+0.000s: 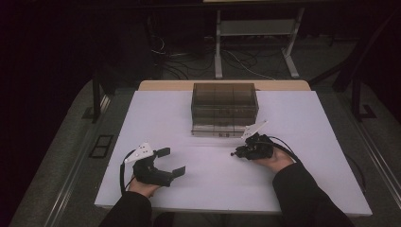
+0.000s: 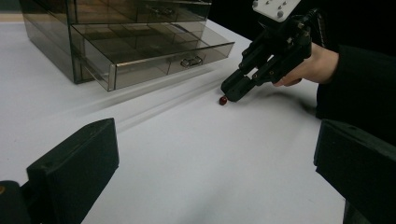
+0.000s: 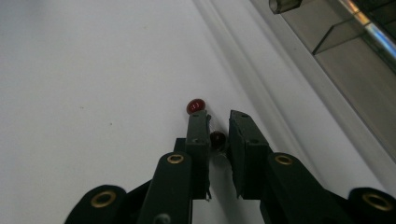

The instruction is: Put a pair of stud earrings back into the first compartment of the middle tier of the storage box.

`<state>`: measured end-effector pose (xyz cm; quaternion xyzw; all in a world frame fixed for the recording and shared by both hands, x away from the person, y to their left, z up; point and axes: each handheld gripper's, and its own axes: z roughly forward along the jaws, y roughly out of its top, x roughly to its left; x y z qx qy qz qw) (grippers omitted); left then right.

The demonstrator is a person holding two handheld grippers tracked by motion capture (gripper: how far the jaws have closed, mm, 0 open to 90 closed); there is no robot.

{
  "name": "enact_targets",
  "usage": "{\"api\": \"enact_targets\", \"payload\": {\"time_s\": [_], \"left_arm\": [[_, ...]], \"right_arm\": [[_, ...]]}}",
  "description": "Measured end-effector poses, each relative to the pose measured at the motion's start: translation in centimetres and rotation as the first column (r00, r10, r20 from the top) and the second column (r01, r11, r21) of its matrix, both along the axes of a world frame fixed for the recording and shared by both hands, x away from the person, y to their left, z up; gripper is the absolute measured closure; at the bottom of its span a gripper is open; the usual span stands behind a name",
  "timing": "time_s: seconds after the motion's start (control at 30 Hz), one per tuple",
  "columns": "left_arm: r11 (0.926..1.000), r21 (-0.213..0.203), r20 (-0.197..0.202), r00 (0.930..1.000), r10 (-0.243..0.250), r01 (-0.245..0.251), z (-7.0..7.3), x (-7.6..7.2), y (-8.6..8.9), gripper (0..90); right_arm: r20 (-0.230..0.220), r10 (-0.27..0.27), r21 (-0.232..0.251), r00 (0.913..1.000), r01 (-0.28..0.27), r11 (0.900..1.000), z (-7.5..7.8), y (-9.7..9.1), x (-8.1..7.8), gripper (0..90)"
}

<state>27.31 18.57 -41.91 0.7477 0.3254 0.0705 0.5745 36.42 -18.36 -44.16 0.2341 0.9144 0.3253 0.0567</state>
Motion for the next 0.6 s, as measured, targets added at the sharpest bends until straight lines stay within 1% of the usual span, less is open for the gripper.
{"api": "enact_targets", "payload": {"time_s": [0.07, 0.13, 0.17, 0.2, 0.27, 0.33, 0.37, 0.4, 0.47, 0.53, 0.6], "left_arm": [[1.0000, 0.002, 0.000, 1.0000, -0.001, 0.001, 0.0, 0.0, 0.0, 0.0], [1.0000, 0.002, -0.001, 1.0000, 0.000, 0.000, 0.0, 0.0, 0.0, 0.0], [1.0000, 0.000, -0.003, 1.0000, 0.001, -0.001, 0.0, 0.0, 0.0, 0.0], [1.0000, 0.002, -0.002, 1.0000, 0.000, 0.000, 0.0, 0.0, 0.0, 0.0], [1.0000, 0.002, -0.003, 1.0000, -0.001, 0.001, 0.0, 0.0, 0.0, 0.0], [1.0000, 0.003, -0.003, 1.0000, -0.001, 0.001, 0.0, 0.0, 0.0, 0.0], [1.0000, 0.003, -0.004, 1.0000, -0.001, 0.001, 0.0, 0.0, 0.0, 0.0], [1.0000, 0.002, -0.004, 1.0000, -0.001, 0.001, 0.0, 0.0, 0.0, 0.0], [1.0000, 0.002, -0.004, 1.0000, 0.000, 0.000, 0.0, 0.0, 0.0, 0.0], [1.0000, -0.002, -0.003, 1.0000, 0.002, -0.002, 0.0, 0.0, 0.0, 0.0], [1.0000, -0.003, -0.004, 1.0000, 0.002, -0.002, 0.0, 0.0, 0.0, 0.0]], "right_arm": [[-0.017, -0.007, 0.008, 0.9998, 0.008, 0.9999, 0.1, 0.0, 0.0, 77.4], [-0.015, -0.008, 0.000, 0.9999, 0.008, 1.0000, 0.1, -0.2, 0.1, 77.5], [-0.029, -0.011, 0.010, 0.9995, 0.012, 0.9999, 0.2, -0.2, 0.0, 77.5], [-0.028, -0.012, 0.008, 0.9995, 0.012, 0.9999, 0.2, -0.4, 0.0, 77.5], [-0.044, -0.012, 0.022, 0.9989, 0.013, 0.9997, 0.5, -0.5, 0.0, 77.5], [-0.048, -0.016, 0.031, 0.9987, 0.018, 0.9994, 0.7, -0.6, 0.0, 77.4], [-0.055, -0.012, 0.031, 0.9984, 0.014, 0.9994, 1.2, -0.7, 0.0, 77.4], [-0.055, -0.012, 0.031, 0.9984, 0.014, 0.9994, 1.2, -0.7, 0.0, 77.4], [-0.054, 0.001, 0.033, 0.9985, 0.001, 0.9995, 1.7, -0.8, 0.1, 77.4], [-0.064, -0.001, 0.041, 0.9980, 0.003, 0.9992, 2.3, -0.8, 0.1, 77.4], [-0.054, 0.013, 0.037, 0.9985, -0.011, 0.9992, 2.8, -0.8, 0.2, 77.3]]}}
